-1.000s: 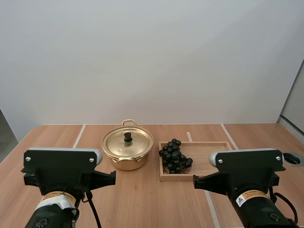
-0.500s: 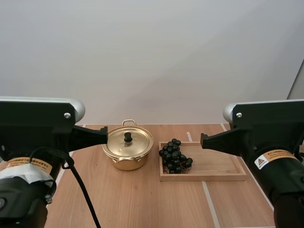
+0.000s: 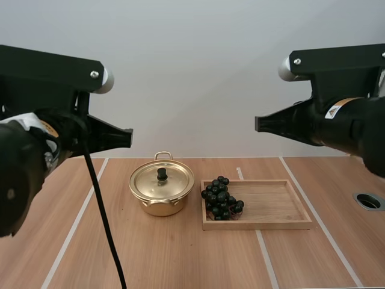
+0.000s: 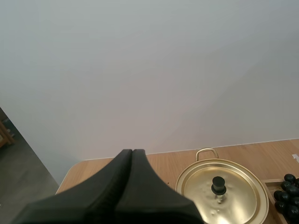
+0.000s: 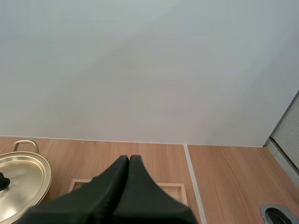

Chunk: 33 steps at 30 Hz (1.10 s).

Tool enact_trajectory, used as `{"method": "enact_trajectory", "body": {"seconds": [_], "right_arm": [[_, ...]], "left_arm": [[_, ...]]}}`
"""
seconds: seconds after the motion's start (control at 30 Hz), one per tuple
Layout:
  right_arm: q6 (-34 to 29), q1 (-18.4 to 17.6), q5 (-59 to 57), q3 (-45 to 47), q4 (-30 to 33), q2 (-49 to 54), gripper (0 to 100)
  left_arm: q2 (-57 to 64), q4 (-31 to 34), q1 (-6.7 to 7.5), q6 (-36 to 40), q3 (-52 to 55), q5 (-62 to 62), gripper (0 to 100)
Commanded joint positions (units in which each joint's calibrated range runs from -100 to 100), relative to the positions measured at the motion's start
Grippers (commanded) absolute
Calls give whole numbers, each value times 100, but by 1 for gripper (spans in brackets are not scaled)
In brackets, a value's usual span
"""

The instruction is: Open the pot, put the grape inside, and close it

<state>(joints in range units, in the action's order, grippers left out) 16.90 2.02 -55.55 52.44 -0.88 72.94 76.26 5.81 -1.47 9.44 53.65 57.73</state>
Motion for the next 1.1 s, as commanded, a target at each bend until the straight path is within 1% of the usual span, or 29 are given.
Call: {"method": "enact_trajectory", "body": {"seconds": [0.0, 0.3, 0.4, 0.47, 0.53, 0.7, 0.77, 0.9, 1.07], "right_arm": [[-12, -6, -361, -717, 44, -449, 0], [-12, -6, -389, -790, 44, -422, 0], [25, -6, -407, -790, 44, -422, 0], [26, -6, -388, -790, 44, -457, 0], [135, -6, -327, -790, 34, -522, 0], [616, -6, -327, -846, -245, -828, 0], [829, -6, -327, -884, -433, -928, 0], [1049, -6, -397, -919, -657, -1137, 0], [1260, -6, -353, -919, -657, -1339, 0]], "left_arm": [[-170, -127, -7, -11, -269, -84, 0], [-146, -75, -7, -39, -282, -111, 0], [-158, -146, -7, -550, -282, 1, 0], [-171, -309, -7, -1020, -282, 1, 0], [-228, -631, -7, -1470, -299, 26, 0], [-637, -1629, -7, -2417, -525, 624, 0], [-912, -1859, -7, -2656, -641, 802, 0], [-1497, -1954, -7, -2821, -884, 978, 0], [-2214, -1968, -7, -2897, -1061, 978, 0]]}}
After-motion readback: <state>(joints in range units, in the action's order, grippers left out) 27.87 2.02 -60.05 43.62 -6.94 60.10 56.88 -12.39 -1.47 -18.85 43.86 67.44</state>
